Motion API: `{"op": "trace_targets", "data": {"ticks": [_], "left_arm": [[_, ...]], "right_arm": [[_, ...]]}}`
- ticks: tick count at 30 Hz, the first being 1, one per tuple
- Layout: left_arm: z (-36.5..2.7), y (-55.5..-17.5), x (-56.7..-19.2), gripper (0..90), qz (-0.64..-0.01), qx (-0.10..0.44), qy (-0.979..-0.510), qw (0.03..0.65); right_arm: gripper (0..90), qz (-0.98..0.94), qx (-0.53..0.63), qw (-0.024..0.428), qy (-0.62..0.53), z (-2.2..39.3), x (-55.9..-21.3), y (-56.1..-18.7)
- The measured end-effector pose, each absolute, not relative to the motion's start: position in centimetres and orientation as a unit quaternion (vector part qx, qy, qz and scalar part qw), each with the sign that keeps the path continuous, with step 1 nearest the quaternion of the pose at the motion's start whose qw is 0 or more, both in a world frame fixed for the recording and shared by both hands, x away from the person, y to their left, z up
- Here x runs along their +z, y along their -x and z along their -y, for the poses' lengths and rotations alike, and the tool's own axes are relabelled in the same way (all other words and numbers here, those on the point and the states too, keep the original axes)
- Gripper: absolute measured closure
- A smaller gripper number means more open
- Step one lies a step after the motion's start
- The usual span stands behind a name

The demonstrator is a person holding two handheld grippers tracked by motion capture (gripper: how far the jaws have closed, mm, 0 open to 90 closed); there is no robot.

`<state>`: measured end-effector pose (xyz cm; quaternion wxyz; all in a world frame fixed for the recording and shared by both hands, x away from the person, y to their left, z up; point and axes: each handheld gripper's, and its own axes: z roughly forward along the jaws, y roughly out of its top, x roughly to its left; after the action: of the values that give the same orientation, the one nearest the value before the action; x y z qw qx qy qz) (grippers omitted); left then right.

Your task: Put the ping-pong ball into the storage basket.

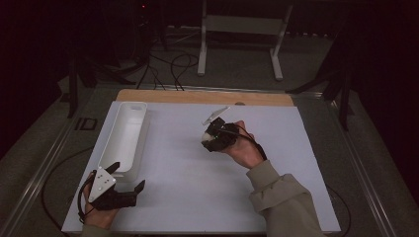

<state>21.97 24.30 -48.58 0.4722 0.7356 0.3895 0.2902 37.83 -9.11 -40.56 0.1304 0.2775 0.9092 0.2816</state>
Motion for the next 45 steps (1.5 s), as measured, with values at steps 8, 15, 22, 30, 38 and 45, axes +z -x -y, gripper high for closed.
{"op": "trace_targets", "data": {"ticks": [8, 15, 22, 30, 38, 45], "left_arm": [[-24.3, -22.0, -48.6, 0.0, -0.39, 0.29, -0.736, 0.472], [-24.3, -22.0, -48.6, 0.0, -0.39, 0.29, -0.736, 0.472], [-24.3, -22.0, -48.6, 0.0, -0.39, 0.29, -0.735, 0.473], [-24.3, -22.0, -48.6, 0.0, -0.39, 0.29, -0.735, 0.472], [-24.3, -22.0, -48.6, 0.0, -0.389, 0.29, -0.736, 0.471], [-24.3, -22.0, -48.6, 0.0, -0.389, 0.29, -0.737, 0.471]], "right_arm": [[50.8, -0.909, 0.288, 0.128, -0.272, 8.8, -40.5, -37.8], [50.8, -0.909, 0.292, 0.127, -0.268, 8.3, -40.1, -37.6], [50.8, -0.909, 0.296, 0.126, -0.265, 7.8, -39.9, -37.5], [50.8, -0.91, 0.302, 0.125, -0.256, 7.3, -39.5, -37.3], [50.8, -0.909, 0.307, 0.123, -0.255, 7.0, -39.2, -37.2], [50.8, -0.908, 0.312, 0.12, -0.253, 6.6, -39.2, -37.2]]}}
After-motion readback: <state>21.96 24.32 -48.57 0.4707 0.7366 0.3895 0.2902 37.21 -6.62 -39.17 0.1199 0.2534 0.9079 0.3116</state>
